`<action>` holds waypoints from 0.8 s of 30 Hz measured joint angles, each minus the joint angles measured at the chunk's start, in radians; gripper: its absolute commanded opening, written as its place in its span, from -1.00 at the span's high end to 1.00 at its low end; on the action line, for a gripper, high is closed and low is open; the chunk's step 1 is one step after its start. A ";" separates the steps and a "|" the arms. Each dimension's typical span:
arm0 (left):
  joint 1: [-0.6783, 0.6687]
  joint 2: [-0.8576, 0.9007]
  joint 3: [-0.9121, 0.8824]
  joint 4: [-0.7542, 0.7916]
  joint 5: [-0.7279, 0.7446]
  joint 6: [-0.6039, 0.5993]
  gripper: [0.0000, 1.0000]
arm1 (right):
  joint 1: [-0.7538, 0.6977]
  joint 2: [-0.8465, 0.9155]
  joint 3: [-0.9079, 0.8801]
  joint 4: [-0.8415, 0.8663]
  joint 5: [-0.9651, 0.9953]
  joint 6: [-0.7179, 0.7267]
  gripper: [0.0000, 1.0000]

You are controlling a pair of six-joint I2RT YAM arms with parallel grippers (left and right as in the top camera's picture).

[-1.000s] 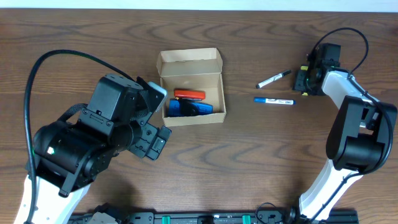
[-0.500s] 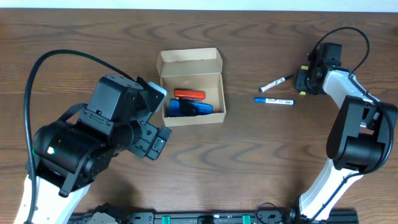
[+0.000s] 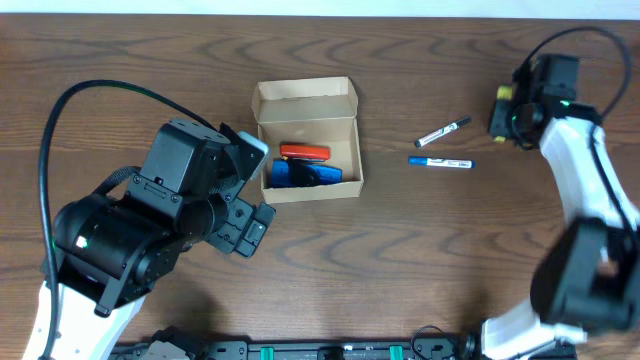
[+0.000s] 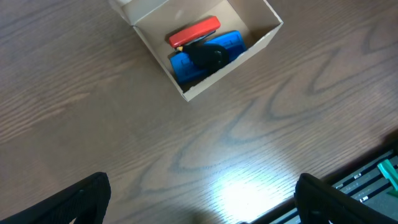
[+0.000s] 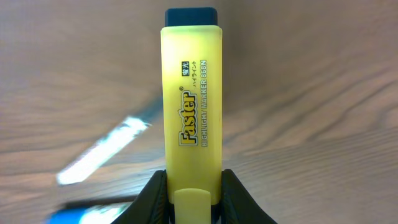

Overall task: Pack container
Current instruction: 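Move the right gripper to the yellow highlighter and grasp it, then carry the yellow highlighter into the box and release it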

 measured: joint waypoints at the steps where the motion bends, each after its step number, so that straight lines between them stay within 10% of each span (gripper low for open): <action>1: 0.000 0.000 0.000 0.000 0.000 0.000 -0.90 | 0.020 -0.047 0.001 -0.009 0.000 0.000 0.97; 24: 0.000 0.000 0.000 0.000 0.000 0.000 -0.90 | 0.698 -0.087 0.005 -0.024 -0.015 0.330 0.98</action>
